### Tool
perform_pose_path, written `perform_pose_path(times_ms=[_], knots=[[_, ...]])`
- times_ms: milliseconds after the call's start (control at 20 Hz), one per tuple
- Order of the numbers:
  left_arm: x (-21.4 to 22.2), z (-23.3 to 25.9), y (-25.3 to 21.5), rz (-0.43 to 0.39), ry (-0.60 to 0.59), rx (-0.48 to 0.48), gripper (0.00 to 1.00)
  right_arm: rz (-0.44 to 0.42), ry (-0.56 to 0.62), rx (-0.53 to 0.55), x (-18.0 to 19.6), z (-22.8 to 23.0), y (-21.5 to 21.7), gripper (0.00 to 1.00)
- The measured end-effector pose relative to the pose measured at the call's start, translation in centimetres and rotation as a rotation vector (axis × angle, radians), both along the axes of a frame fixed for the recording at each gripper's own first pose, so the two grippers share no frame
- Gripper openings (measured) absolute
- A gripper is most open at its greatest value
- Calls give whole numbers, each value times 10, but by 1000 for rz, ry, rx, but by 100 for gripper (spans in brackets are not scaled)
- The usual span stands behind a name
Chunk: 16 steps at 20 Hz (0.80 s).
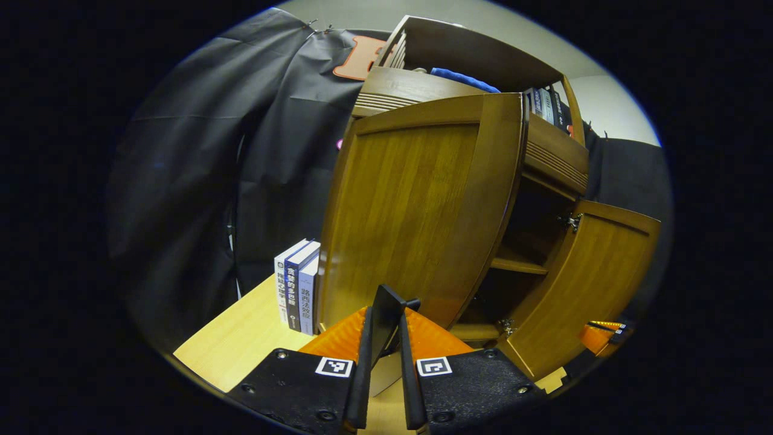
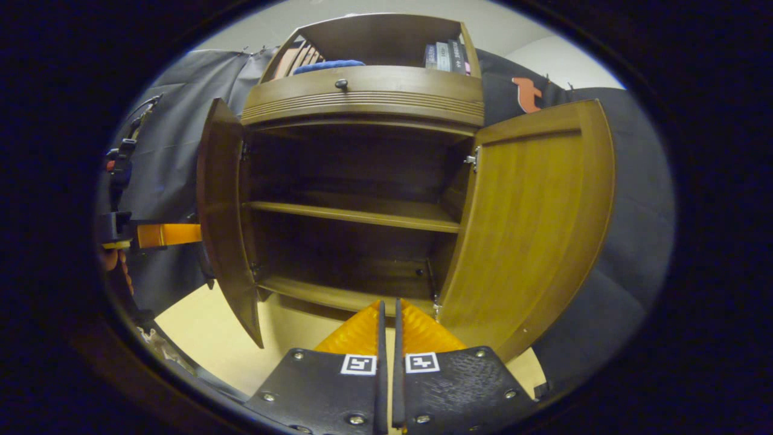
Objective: Open the right door of the double-door shoe cabinet with the right hand, and open the left door with the left hand.
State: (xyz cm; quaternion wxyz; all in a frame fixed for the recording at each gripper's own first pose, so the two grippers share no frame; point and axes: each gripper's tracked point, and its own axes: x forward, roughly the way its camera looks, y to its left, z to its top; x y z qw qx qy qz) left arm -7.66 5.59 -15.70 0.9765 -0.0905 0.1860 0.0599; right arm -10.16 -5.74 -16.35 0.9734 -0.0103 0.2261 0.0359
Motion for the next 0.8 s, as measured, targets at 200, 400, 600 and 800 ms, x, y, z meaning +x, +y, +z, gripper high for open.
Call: perform_pose_path(times_ms=[200, 400, 600, 800], knots=[[-11, 4, 18, 47, 1, 33, 22, 45, 5, 17, 4, -4, 14, 4], [-20, 8, 34, 90, 4, 38, 22, 74, 8, 31, 12, -8, 21, 4], [-28, 12, 52, 141, -1, 47, 24, 92, 9, 42, 16, -9, 23, 4], [-37, 17, 74, 197, 0, 59, 10, 111, 9, 42, 15, -8, 26, 3]])
